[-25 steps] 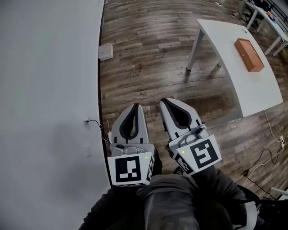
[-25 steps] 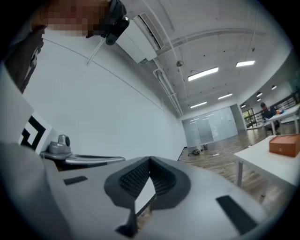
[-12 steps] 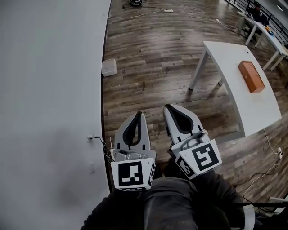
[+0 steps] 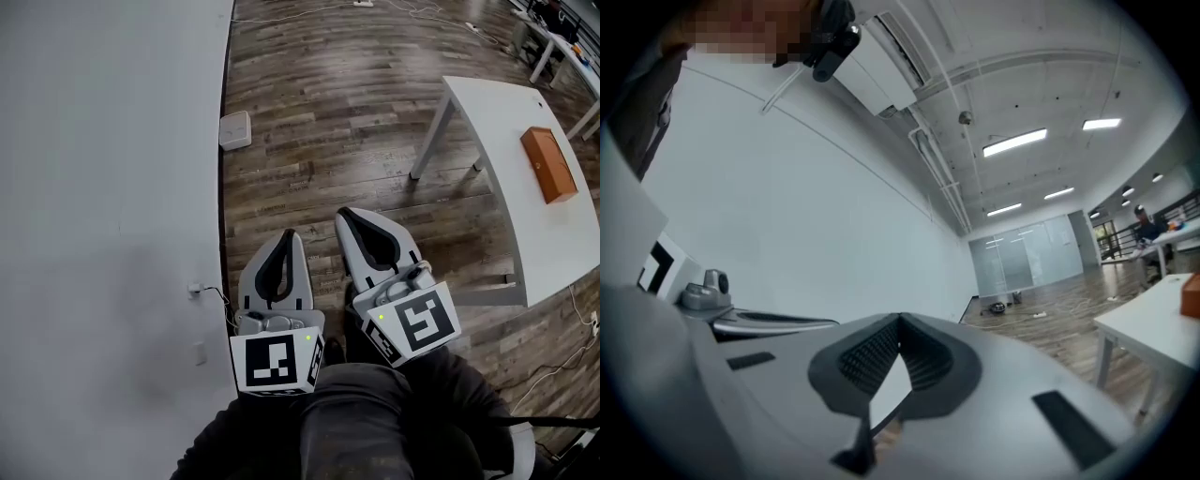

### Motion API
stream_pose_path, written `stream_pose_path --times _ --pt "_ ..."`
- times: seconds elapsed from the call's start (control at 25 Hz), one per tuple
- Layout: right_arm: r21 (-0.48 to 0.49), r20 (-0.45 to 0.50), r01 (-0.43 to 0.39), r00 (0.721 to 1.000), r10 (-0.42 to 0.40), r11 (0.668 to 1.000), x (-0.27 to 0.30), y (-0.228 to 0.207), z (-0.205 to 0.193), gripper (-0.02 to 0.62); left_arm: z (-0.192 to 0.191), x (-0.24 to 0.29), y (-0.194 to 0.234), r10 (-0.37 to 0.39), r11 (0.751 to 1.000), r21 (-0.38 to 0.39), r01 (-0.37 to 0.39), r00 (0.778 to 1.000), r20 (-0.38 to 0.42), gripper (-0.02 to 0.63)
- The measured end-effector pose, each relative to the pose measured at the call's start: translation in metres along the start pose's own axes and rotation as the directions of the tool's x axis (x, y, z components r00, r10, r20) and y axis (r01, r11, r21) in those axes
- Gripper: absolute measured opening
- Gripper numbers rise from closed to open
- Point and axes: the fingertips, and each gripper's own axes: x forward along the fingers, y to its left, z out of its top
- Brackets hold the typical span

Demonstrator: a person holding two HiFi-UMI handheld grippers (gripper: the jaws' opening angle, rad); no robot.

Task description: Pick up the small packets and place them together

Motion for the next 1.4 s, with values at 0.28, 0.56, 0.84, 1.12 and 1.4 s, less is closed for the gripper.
stream_pose_path --times 0.28,0.56,0.84,1.12,1.4 --pt "0.024 -0.052 -0.024 0.998 0.025 0.999 0.051 -0.049 -0.021 0.005 -0.016 0.071 0.012 0.027 0.999 -0.017 -0.028 0.998 -0.056 0.0" --pt "0.029 -0.05 -0.018 0.999 0.02 0.999 0.095 -0.118 -0.008 0.005 -0.001 0.156 -0.002 0.001 1.0 -0.017 -0.002 0.998 -0.056 0.0" --pt "-0.009 0.014 0.023 1.0 -0.023 1.0 0.126 -0.164 0.027 0.005 0.034 0.214 -0.008 -0.048 0.999 0.022 0.048 0.999 -0.011 0.0" --pt "-0.013 0.022 0.175 0.984 -0.175 0.984 0.143 -0.23 0.027 0.005 0.031 0.284 -0.034 -0.205 0.978 0.029 0.205 0.978 -0.03 0.0" --pt "-0.015 0.029 0.395 0.918 -0.395 0.918 0.159 -0.312 0.025 0.005 0.03 0.377 -0.066 -0.419 0.906 0.031 0.421 0.906 -0.06 0.0"
